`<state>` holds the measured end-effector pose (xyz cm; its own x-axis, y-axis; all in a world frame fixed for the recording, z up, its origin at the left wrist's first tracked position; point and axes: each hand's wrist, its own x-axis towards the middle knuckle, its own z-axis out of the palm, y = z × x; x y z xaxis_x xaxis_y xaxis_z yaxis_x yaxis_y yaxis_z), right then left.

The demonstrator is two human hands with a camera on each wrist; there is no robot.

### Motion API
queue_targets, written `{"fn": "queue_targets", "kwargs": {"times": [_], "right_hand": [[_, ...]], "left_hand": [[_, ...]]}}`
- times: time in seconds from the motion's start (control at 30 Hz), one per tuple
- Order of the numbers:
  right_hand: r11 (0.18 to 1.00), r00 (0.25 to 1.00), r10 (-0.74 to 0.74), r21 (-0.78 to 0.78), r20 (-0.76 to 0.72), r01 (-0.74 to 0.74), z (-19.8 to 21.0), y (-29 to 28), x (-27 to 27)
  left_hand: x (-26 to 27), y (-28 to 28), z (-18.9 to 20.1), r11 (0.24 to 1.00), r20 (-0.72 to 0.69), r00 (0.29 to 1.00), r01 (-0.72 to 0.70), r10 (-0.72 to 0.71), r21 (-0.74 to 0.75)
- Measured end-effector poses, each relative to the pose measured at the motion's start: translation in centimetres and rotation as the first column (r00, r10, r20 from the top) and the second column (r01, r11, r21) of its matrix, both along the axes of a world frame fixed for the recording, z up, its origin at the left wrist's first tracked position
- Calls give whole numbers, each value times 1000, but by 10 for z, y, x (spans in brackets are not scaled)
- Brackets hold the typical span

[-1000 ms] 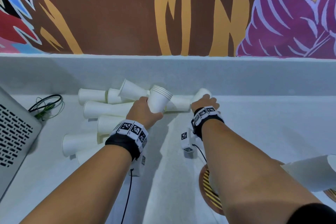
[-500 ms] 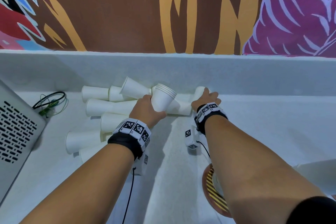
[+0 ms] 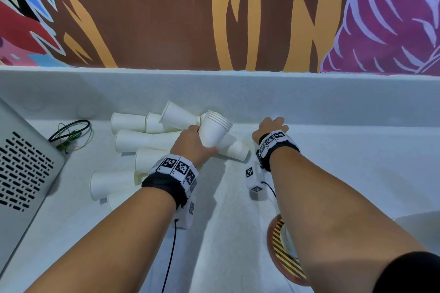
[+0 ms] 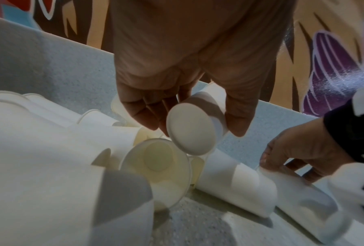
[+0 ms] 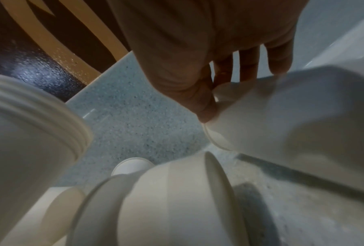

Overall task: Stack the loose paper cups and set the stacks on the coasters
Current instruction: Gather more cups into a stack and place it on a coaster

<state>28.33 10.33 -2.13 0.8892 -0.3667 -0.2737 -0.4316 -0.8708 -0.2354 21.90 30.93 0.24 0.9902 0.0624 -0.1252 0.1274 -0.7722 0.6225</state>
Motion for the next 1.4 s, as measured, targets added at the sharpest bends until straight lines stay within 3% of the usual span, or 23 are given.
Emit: {"fn": "queue_targets", "kwargs": {"times": [0.13, 0.33, 0.47, 0.6, 0.83, 0.9, 1.0, 1.13, 1.4], "right_hand": [[995, 997, 66, -82, 39, -62, 10, 3, 3], [958, 931, -23, 276, 364, -84, 63, 12, -11], [931, 860, 15, 307, 511, -198, 91, 26, -27], [902, 837, 68, 325, 543, -284, 105, 39, -40], [779, 829, 296, 383, 475, -497, 100, 76, -66], [757, 833, 265, 431, 485, -491, 95, 81, -68], [799, 866, 167, 450, 472, -399, 78, 80, -63], [896, 910, 322, 227, 260, -381, 42, 82, -59], [922, 921, 386, 6, 59, -387, -11, 97, -67]], "left_hand": [[-3, 0, 3, 1000, -6, 1000, 4, -3, 17], [-12, 0, 11, 997, -80, 997, 22, -15, 81], [-19, 3, 17, 991, -106, 994, 26, -12, 134], [-27, 7, 22, 989, -92, 996, 22, -8, 145], [-37, 19, 32, 993, 6, 999, -36, 35, 109], [-40, 26, 33, 994, 2, 998, -55, 55, 99], [-44, 38, 30, 994, -11, 997, -69, 70, 89], [-48, 50, 29, 992, -34, 995, -88, 91, 93], [-48, 76, 32, 985, -50, 990, -122, 129, 122]]}}
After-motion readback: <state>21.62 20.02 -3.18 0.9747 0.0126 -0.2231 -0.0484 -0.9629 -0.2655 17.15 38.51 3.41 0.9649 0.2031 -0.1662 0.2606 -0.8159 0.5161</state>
